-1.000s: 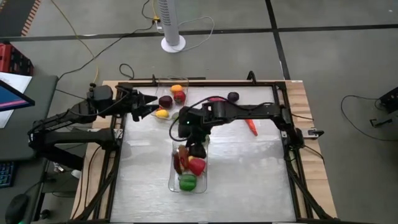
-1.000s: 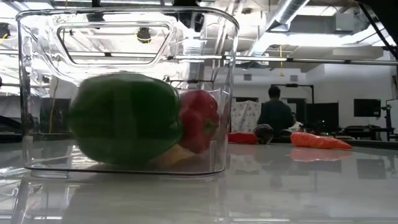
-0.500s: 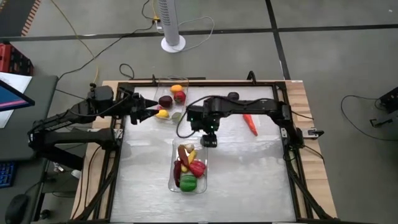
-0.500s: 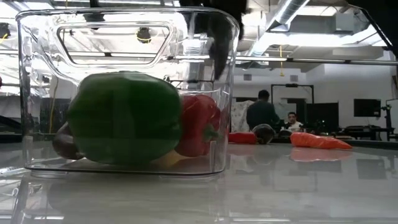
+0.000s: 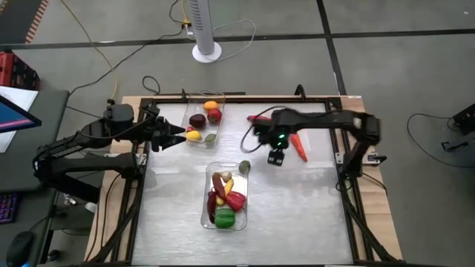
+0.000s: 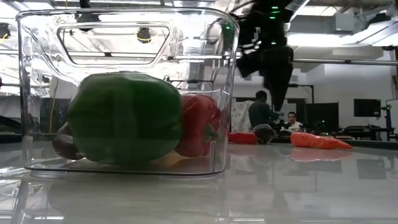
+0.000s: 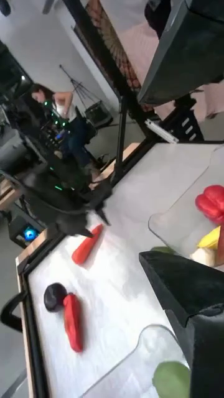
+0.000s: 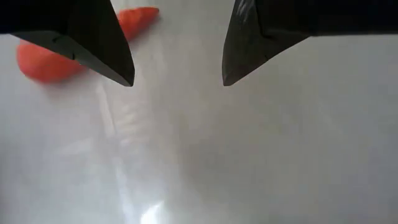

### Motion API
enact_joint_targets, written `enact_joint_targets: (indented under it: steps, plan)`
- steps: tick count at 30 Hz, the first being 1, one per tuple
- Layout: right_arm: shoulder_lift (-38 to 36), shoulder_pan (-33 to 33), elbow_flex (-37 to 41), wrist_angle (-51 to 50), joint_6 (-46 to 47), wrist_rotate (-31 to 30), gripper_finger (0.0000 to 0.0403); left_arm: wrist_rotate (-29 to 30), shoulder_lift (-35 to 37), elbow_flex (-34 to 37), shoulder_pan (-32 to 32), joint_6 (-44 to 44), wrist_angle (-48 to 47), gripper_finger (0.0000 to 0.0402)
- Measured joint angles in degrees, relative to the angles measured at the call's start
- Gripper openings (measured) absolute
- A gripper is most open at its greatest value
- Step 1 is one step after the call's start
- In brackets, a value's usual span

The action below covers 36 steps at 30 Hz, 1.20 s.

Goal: Sort produce into baskets
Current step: Put the orange carrot into the bottom transparent bin

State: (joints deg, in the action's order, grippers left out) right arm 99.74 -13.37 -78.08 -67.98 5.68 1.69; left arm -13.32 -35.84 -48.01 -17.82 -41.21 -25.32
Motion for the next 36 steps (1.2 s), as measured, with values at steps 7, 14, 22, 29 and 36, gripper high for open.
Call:
enact_joint_targets:
  steps: [7,14,22,29,36]
  plan:
    - [-13.1,-7.2,14.5,9.6,10.6,-5.9,0.0272,4.7,-1.0,0.0,0.0,1.1,0.0,0.0387]
    - [-16.7,-13.6,21.4,15.6,10.8,-6.4,0.0272,9.8,-2.0,0.0,0.0,1.1,0.2,0.0387]
    - [-11.5,-19.6,22.3,16.4,9.1,-6.3,0.0272,10.8,-4.7,0.0,0.0,0.6,0.4,0.0387]
    - [-5.5,-22.1,22.3,16.3,7.5,-0.2,0.0272,11.0,-6.3,0.0,0.0,0.0,0.4,0.0387]
    - [-1.1,-20.9,22.2,16.8,6.4,1.2,0.0261,11.9,-6.5,0.0,0.0,-0.6,0.4,0.0387]
